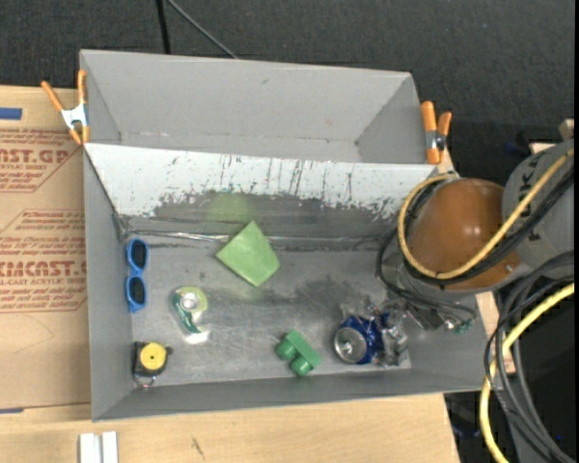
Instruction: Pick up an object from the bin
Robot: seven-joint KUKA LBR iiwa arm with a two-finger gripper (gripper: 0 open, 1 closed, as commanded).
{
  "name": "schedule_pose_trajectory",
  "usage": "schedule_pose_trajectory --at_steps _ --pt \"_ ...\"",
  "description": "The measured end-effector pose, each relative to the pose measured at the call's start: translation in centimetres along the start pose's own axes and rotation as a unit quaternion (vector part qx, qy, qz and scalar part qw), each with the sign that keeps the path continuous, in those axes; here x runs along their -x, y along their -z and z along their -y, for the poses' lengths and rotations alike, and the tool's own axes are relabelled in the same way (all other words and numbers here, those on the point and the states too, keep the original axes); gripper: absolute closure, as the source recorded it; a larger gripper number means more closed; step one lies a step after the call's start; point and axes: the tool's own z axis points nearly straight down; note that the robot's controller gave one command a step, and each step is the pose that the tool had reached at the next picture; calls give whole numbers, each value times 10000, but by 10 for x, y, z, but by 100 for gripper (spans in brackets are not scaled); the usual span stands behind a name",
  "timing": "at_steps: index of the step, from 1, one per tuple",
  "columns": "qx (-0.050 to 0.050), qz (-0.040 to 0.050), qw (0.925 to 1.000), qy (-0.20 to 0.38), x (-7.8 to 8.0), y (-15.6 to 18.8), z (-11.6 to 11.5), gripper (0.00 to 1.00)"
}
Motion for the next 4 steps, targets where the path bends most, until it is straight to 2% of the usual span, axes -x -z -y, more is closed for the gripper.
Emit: schedule_pose_trajectory --at_steps 1,2,3,4 --pt "-1 4 10000 1 0 0 0 0" --pt "0 -1 10000 1 0 0 0 100" --pt "-39 33 9998 -180 -2 124 21 100" --pt "-46 39 9988 476 0 248 8 100"
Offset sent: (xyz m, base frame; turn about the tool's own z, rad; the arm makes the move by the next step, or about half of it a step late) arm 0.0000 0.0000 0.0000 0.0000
